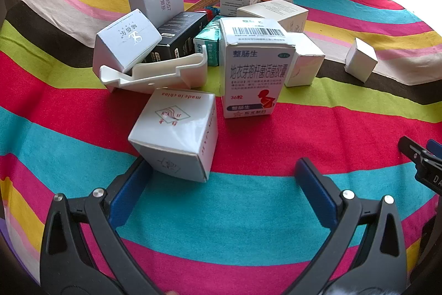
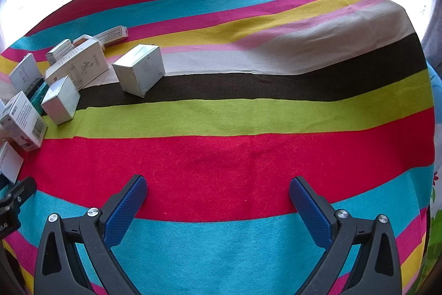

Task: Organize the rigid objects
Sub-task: 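Grasp a small white cube box with the right gripper while the left grasps a white 'made in china' box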

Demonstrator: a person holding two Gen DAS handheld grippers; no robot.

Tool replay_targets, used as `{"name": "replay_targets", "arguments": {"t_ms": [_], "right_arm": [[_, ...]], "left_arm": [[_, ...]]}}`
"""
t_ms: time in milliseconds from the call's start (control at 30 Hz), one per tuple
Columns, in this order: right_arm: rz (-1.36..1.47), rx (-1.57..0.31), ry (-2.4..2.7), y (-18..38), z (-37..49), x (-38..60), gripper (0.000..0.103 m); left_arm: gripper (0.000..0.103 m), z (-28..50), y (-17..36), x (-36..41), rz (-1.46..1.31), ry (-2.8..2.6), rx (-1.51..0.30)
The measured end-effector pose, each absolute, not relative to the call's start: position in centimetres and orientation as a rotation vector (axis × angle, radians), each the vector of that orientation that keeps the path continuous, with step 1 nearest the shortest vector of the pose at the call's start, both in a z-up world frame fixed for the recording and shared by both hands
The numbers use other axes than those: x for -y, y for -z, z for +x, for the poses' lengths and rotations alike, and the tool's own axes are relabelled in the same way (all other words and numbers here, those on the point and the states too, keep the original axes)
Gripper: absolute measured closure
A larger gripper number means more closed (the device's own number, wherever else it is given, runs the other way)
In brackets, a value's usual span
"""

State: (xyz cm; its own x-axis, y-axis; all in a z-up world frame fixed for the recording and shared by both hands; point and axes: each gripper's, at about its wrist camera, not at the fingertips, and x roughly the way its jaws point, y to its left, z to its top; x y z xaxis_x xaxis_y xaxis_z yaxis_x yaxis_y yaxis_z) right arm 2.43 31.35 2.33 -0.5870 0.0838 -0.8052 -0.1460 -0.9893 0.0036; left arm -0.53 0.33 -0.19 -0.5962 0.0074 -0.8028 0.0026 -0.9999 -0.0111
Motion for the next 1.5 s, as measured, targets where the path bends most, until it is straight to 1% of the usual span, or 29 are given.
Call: {"name": "replay_targets", "arguments": {"t_ms": [100,267,433,533,733,800,933,1000,1067,1100,1133,1167,1200,1233,1267,1367,1400,1433,1467,1500], "right_arm": [[-1.362,-0.096,-2.689,-2.2,2.3,-31.2,0.000],[-1.495,-0.073,-2.684,-2.4,0.5,-31.2,0.000],[-1.560,-0.058,-2.701,-2.2,-2.3,-29.4,0.000],[-1.561,-0.097,-2.690,-2.1,-3.2,-28.8,0.000],[-1.551,-0.090,-2.717,-1.8,-6.9,-26.5,0.000],[-1.531,-0.082,-2.718,-1.6,-8.6,-26.0,0.000],[-1.517,-0.043,-2.736,-1.2,-11.1,-25.1,0.000],[-1.518,-0.023,-2.764,-1.0,-12.0,-24.8,0.000],[-1.517,-0.009,-2.781,-0.9,-12.4,-24.7,0.002],[-1.510,-0.004,-2.796,-0.9,-12.5,-24.7,0.007],[-1.496,0.005,-2.813,-0.9,-12.5,-24.7,0.018],[-1.477,0.023,-2.826,-0.9,-12.3,-24.8,0.022],[-1.465,0.022,-2.840,-1.0,-12.2,-25.0,0.033],[-1.458,0.029,-2.848,-1.0,-12.1,-25.1,0.048],[-1.455,0.037,-2.861,-1.0,-11.8,-25.3,0.057],[-1.475,0.035,-2.879,-0.8,-11.4,-25.9,0.057],[-1.473,0.043,-2.884,-0.7,-10.8,-26.2,0.058],[-1.474,0.043,-2.890,-0.7,-10.3,-26.8,0.058],[-1.482,0.020,-2.902,-0.9,-9.7,-27.5,0.059],[-1.487,-0.012,-2.915,-0.8,-9.9,-27.6,0.059]], "left_arm": [[0.000,-0.5,0.2,-0.4,-1.411,-2.804,0.017],[0.000,-0.4,0.1,-0.4,-1.412,-2.806,0.018],[0.000,-0.3,0.1,-0.5,-1.412,-2.808,0.020],[0.000,-0.6,0.2,-0.6,-1.420,-2.796,0.014],[0.000,-0.6,0.1,-0.3,-1.478,-2.739,0.001],[0.000,-0.3,0.1,0.3,-1.501,-2.740,0.021],[0.000,1.0,-0.2,2.5,-1.491,-2.769,0.156],[0.000,1.5,-0.1,3.4,-1.495,-2.805,0.168],[0.000,1.6,0.1,3.5,-1.490,-2.823,0.151],[0.000,1.3,0.1,3.4,-1.498,-2.819,0.142],[0.000,0.8,0.0,3.3,-1.505,-2.814,0.148],[0.000,0.2,-0.1,3.3,-1.504,-2.807,0.174],[0.000,0.0,0.0,3.4,-1.504,-2.805,0.197],[0.000,-0.7,-0.1,3.3,-1.509,-2.800,0.227],[0.000,-0.5,-0.4,3.5,-1.510,-2.795,0.250],[0.002,-2.3,-0.3,2.9,-1.519,-2.821,0.219],[0.007,-2.8,-0.2,2.7,-1.514,-2.842,0.187],[0.018,-3.2,-0.1,2.6,-1.500,-2.869,0.147],[0.025,-3.5,-0.2,2.5,-1.468,-2.888,0.119],[0.043,-3.6,-0.4,2.5,-1.439,-2.881,0.122]]}}
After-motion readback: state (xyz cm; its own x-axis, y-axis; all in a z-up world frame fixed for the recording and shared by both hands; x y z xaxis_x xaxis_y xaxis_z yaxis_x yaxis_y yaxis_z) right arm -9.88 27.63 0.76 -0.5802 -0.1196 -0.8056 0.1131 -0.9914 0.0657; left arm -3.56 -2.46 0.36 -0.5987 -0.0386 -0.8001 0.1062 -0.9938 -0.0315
